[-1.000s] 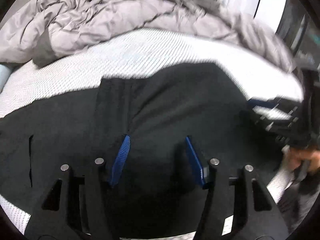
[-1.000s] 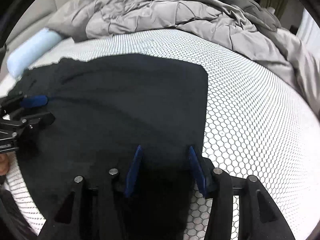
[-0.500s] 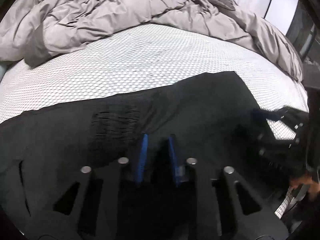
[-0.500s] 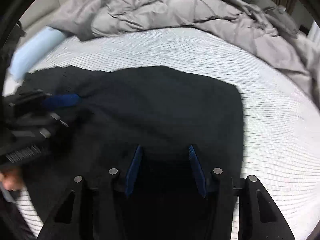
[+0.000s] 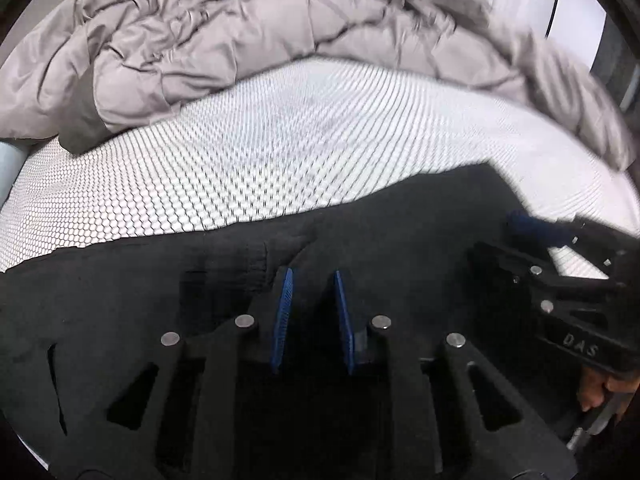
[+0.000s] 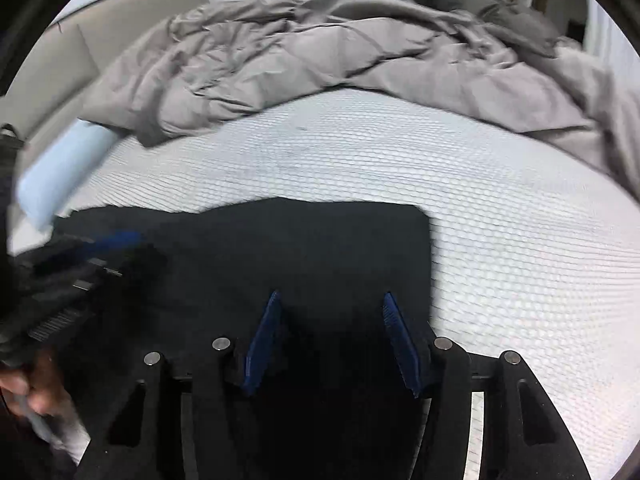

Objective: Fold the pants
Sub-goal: 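Pinch the waistband fold with the left gripper while the right gripper holds the pants edge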

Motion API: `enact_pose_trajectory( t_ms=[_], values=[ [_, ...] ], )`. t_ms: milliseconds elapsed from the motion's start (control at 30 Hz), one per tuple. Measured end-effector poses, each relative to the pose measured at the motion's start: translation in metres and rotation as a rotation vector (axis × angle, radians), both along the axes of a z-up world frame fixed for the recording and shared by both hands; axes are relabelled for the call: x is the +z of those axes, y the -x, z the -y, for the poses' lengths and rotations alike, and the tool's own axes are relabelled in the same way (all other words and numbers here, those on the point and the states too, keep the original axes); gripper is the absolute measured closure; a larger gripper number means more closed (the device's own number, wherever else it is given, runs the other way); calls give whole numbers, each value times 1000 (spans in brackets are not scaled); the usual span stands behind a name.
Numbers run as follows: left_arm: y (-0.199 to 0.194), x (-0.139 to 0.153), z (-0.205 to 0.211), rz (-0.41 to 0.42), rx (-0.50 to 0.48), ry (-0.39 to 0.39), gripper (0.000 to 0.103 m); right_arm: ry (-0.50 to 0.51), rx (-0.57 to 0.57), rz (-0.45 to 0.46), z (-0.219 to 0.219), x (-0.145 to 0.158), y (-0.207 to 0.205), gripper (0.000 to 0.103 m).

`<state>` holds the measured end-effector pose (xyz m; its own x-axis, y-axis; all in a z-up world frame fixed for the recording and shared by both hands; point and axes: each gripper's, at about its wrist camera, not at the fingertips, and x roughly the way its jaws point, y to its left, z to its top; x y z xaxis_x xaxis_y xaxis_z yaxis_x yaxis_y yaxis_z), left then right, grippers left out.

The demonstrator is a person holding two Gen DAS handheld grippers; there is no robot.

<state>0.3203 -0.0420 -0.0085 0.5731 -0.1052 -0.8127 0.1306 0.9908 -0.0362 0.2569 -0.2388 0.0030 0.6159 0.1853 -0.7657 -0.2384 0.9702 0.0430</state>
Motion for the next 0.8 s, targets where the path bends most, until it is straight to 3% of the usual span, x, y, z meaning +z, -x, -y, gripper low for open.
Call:
enact_pose_trajectory(
  t_ms=[167,333,433,533,633,733,800],
  values=[
    [1,-3,-4,0,-8,10,84,98,13,-42,-17,-23,-19,48],
    [15,13,-36,33,60,43,84,219,-194,3,12,-15,-21,47],
    [19,23,-59,68,113,58,84,108,-196,-36,39,-16,-20,47],
    [18,19,-76,36,121,137,84,-34,-153,-73,53,-12,-15,47],
    [16,7,-79,3,116,117,84,-123,-110,-108,55,-10,-4,47],
    [22,-2,-79,-1,111,68,78,-109,-67,-124,52,-16,2,46],
    [30,0,-81,9,112,40,78,-70,-55,-144,51,-23,8,56]
  ],
)
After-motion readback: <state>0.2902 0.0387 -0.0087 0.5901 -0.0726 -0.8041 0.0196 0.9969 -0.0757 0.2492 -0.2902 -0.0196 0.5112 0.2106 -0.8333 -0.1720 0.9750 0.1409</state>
